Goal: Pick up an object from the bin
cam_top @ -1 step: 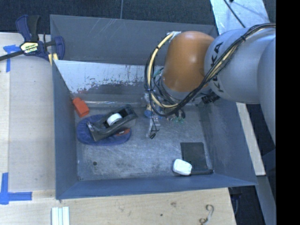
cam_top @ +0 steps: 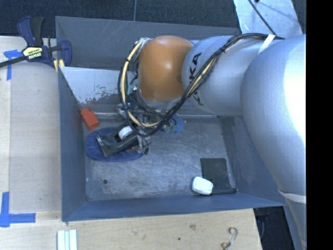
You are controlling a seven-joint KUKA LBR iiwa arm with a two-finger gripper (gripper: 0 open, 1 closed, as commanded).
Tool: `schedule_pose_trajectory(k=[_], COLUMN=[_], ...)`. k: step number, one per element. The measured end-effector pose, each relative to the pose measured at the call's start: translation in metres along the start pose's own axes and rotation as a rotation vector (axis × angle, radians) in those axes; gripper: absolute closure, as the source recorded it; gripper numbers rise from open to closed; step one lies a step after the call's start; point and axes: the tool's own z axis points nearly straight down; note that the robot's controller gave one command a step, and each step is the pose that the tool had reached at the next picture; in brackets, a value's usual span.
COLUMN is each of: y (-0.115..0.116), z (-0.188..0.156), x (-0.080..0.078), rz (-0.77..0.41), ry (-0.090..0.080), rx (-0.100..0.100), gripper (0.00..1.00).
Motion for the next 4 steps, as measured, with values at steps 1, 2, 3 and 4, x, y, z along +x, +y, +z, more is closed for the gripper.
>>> schedule_pose_trajectory(k=[1,2,3,4], y=[0.044,0.013,0.01,0.023], z=[-0.068,0.003,0.004,-0.13], x=[0.031,-0.005,-0.003,-0.005], rz=[-0.228,-0.472,-0.468,-0.5], ry=[-0.007,-0.01,0.001,-0.006], rx=[0.0,0.003,0.002,0.002], gripper=[0.0,0.0,1.0,1.0])
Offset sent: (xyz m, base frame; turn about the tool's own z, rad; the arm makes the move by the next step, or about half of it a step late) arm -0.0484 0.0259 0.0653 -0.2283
